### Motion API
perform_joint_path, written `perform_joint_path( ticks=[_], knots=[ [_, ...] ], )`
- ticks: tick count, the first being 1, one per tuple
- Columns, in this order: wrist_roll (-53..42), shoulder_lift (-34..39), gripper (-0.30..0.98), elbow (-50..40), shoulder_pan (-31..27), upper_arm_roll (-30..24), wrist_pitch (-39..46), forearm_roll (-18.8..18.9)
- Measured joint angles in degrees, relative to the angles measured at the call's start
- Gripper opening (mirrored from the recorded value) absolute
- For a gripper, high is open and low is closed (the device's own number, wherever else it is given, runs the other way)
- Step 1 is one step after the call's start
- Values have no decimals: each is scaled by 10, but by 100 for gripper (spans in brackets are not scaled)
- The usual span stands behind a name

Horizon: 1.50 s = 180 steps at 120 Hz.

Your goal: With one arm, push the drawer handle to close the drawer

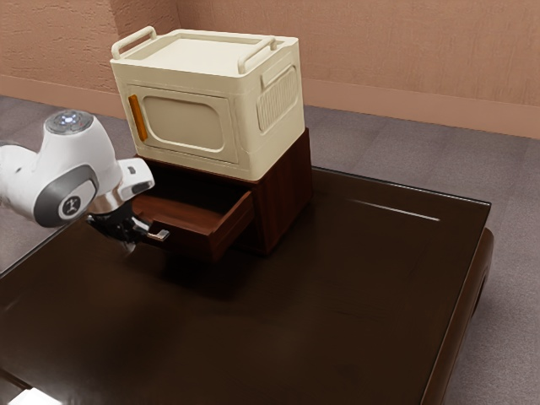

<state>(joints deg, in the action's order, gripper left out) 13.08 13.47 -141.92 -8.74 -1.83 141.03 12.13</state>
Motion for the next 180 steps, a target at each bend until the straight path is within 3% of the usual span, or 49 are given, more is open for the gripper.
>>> perform_joint_path(
  ticks=[123,165,180],
  knots=[
    [-100,-267,-10,290,-1,1,33,7],
    [-119,-302,-10,338,-1,-5,25,6],
    [-115,-202,-10,218,13,-6,26,-23]
  ],
)
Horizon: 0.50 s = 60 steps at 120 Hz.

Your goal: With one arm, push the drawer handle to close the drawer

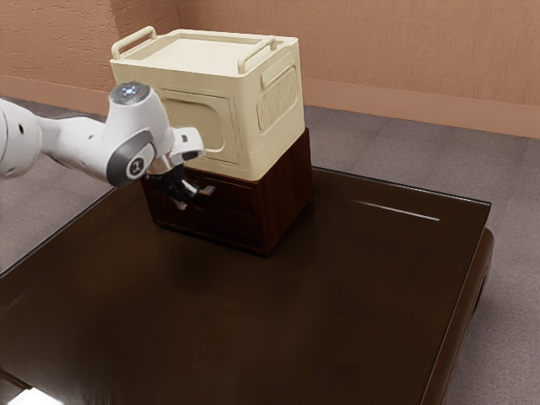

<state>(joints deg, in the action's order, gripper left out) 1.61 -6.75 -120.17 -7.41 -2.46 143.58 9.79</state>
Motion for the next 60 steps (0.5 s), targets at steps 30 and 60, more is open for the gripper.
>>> perform_joint_path(
  ticks=[30,60],
  knots=[
    [46,272,34,-25,34,-62,-183,-130],
    [69,240,58,124,59,-21,-390,-113]
  ],
)
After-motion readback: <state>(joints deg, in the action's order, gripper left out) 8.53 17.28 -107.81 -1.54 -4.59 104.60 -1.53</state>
